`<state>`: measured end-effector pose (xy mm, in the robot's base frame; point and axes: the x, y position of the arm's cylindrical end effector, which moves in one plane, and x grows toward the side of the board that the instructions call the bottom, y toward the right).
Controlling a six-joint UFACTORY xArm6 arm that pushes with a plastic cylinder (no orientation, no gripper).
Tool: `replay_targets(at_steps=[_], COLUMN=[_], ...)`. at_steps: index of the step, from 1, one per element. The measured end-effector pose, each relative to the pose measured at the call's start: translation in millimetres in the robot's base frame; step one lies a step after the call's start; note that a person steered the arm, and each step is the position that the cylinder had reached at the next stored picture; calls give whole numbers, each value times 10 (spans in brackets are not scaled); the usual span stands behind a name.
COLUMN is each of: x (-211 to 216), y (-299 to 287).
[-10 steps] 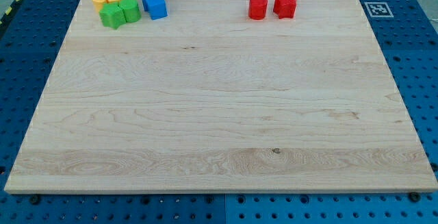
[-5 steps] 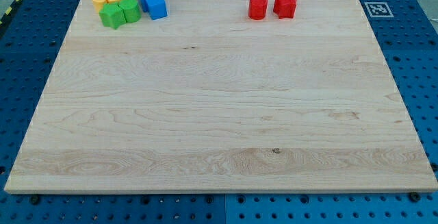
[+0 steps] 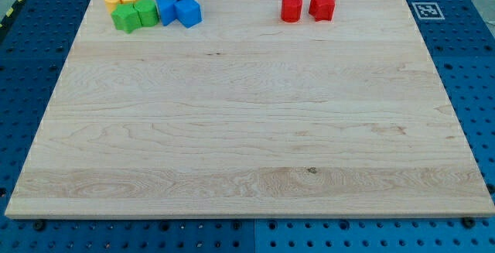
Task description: Place the blue cube to the left of the red circle
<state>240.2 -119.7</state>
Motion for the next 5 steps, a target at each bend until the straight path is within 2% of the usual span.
replay_targets(at_steps=[2, 5], x=[457, 1533], y=[269, 336])
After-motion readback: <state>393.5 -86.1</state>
